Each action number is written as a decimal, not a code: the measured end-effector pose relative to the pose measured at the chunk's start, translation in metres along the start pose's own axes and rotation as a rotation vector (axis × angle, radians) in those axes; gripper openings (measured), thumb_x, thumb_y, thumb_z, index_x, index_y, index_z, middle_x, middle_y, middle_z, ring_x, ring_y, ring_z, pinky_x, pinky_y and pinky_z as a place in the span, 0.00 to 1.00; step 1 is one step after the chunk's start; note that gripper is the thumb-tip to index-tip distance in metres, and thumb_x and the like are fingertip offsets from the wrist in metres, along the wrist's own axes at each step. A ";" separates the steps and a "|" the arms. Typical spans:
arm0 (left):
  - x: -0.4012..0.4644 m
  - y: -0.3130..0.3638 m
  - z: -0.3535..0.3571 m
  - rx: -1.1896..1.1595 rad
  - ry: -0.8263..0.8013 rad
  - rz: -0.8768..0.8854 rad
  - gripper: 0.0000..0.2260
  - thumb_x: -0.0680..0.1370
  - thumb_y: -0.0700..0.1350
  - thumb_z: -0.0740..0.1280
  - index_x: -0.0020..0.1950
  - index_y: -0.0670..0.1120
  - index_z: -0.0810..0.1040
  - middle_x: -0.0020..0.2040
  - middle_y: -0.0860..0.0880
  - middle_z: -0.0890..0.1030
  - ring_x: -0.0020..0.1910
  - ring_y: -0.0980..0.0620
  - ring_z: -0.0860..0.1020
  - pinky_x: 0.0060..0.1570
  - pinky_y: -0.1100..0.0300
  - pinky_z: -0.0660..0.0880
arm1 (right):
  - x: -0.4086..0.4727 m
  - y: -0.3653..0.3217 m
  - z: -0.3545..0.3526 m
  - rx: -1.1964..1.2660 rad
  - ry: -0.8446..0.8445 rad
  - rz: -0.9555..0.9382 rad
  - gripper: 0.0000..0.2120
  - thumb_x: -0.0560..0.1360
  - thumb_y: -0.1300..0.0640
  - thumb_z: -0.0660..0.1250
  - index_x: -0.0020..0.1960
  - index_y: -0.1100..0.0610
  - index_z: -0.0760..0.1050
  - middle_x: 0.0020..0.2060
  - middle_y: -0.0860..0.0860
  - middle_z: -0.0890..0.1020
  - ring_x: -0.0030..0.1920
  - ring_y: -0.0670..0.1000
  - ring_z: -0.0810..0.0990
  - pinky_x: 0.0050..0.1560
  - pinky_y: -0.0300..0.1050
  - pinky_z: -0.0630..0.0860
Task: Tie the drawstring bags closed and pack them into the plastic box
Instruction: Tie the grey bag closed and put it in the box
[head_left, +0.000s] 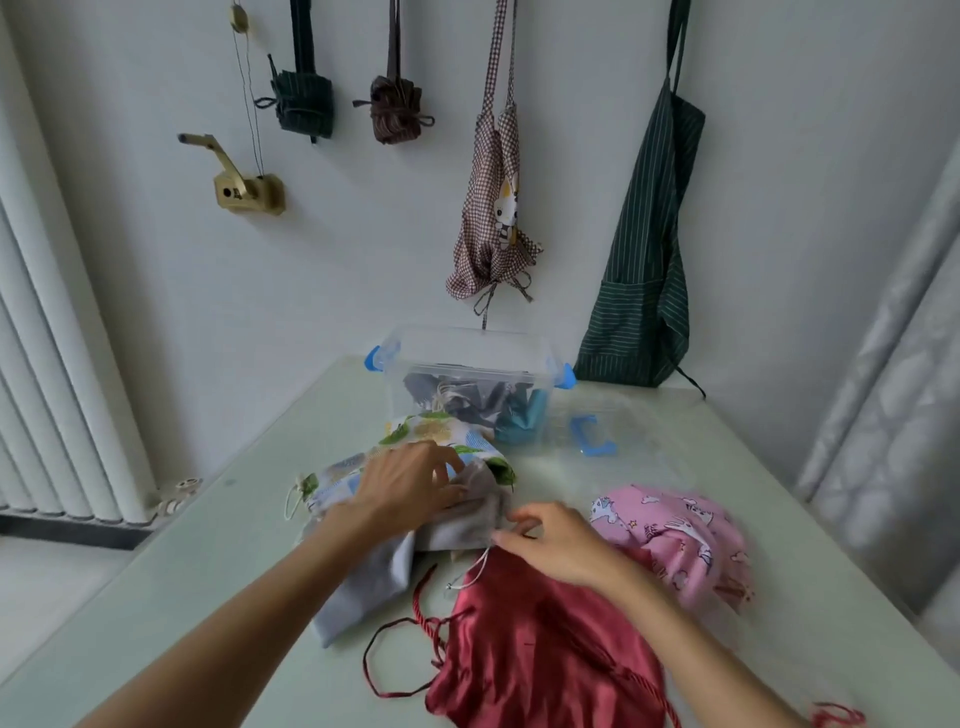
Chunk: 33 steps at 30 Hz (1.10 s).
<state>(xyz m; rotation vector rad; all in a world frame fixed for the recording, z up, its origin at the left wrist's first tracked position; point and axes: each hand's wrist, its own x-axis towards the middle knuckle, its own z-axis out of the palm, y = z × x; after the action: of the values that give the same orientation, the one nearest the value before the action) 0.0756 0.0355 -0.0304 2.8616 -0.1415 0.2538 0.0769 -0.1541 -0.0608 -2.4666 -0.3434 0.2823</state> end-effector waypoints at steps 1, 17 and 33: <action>0.000 0.000 -0.003 0.000 0.047 0.005 0.11 0.74 0.57 0.67 0.55 0.58 0.78 0.52 0.58 0.79 0.51 0.53 0.78 0.41 0.59 0.69 | 0.002 -0.001 0.005 0.070 0.013 0.012 0.21 0.71 0.41 0.68 0.57 0.53 0.79 0.49 0.48 0.82 0.49 0.48 0.80 0.54 0.43 0.74; 0.048 -0.019 -0.089 -0.399 -0.126 0.009 0.15 0.66 0.46 0.78 0.46 0.39 0.81 0.42 0.46 0.82 0.43 0.50 0.78 0.47 0.57 0.74 | 0.025 -0.067 -0.120 0.225 0.028 -0.244 0.07 0.73 0.67 0.69 0.51 0.66 0.77 0.34 0.55 0.81 0.27 0.42 0.80 0.34 0.33 0.79; -0.032 -0.017 0.002 -0.085 -0.030 -0.001 0.12 0.68 0.59 0.73 0.47 0.56 0.82 0.42 0.59 0.82 0.45 0.58 0.80 0.42 0.62 0.75 | -0.024 0.033 -0.031 -0.239 0.322 -0.154 0.07 0.69 0.58 0.70 0.45 0.49 0.83 0.40 0.47 0.85 0.43 0.51 0.83 0.43 0.45 0.77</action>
<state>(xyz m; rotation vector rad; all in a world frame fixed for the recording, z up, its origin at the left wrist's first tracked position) 0.0468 0.0537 -0.0430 2.7821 -0.1531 0.2005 0.0688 -0.2040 -0.0537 -2.6442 -0.4455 -0.2318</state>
